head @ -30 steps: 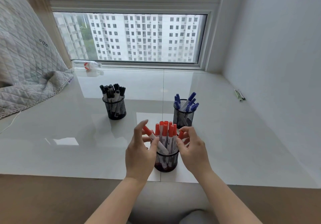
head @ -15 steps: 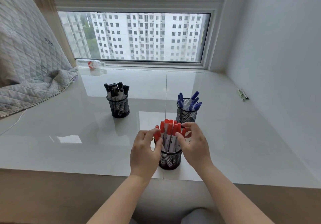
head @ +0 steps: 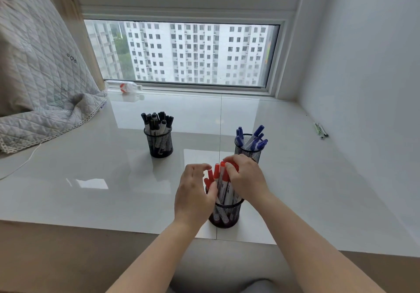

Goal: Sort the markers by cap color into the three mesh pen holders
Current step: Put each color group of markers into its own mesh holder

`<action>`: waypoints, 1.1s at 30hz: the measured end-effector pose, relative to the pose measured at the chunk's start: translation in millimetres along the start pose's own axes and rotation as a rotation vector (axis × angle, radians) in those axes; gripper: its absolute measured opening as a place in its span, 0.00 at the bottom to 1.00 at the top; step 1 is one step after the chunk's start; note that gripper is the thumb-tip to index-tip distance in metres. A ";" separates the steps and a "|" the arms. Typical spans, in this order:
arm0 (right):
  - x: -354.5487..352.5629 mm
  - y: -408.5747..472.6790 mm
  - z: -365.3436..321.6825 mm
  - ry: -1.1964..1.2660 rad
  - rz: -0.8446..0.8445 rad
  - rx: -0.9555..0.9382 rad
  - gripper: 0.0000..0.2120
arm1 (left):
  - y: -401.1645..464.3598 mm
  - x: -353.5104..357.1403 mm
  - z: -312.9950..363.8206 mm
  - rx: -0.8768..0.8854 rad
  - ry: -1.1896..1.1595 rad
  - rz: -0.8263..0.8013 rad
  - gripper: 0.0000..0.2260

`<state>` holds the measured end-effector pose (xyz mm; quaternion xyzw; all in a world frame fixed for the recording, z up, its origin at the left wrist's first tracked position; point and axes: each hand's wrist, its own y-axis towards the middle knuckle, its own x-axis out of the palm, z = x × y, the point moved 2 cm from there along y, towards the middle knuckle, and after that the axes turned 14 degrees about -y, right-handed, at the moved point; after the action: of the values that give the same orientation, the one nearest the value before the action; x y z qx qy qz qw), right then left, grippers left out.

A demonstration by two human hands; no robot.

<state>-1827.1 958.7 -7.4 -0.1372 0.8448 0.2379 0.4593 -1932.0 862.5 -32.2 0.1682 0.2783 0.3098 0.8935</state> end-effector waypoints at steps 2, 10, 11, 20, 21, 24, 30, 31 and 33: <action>-0.5 -2.1 1.2 0.024 -0.003 0.012 0.12 | 8.6 0.2 0.7 0.001 0.009 -0.031 0.15; -0.5 -7.8 2.7 0.157 -0.009 0.081 0.12 | 40.5 12.1 5.8 -0.077 0.061 -0.283 0.12; -0.5 -8.1 2.5 0.161 -0.008 0.090 0.13 | 42.5 14.1 6.1 -0.100 0.058 -0.306 0.11; -2.0 -8.2 3.3 0.058 -0.021 0.128 0.13 | 50.4 21.1 7.2 -0.176 0.091 -0.355 0.08; -1.5 -7.5 3.1 0.046 -0.029 0.137 0.12 | 50.2 20.7 6.9 -0.176 0.093 -0.350 0.08; -1.0 -5.8 2.0 0.037 -0.040 0.168 0.11 | 48.7 19.5 6.6 -0.182 0.088 -0.329 0.08; -11.1 -5.3 4.1 0.211 0.028 0.271 0.08 | 48.9 14.9 10.2 -0.201 0.034 -0.364 0.07; -15.4 -4.4 4.4 0.247 0.070 0.286 0.07 | 49.5 12.8 11.8 -0.200 0.005 -0.355 0.07; -25.4 -2.1 4.5 0.315 0.152 0.284 0.05 | 51.3 7.7 15.4 -0.183 -0.058 -0.322 0.04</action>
<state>-1809.2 959.6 11.3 -0.0427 0.9391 0.1259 0.3170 -1941.3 904.1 1.2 0.0484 0.2462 0.1818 0.9508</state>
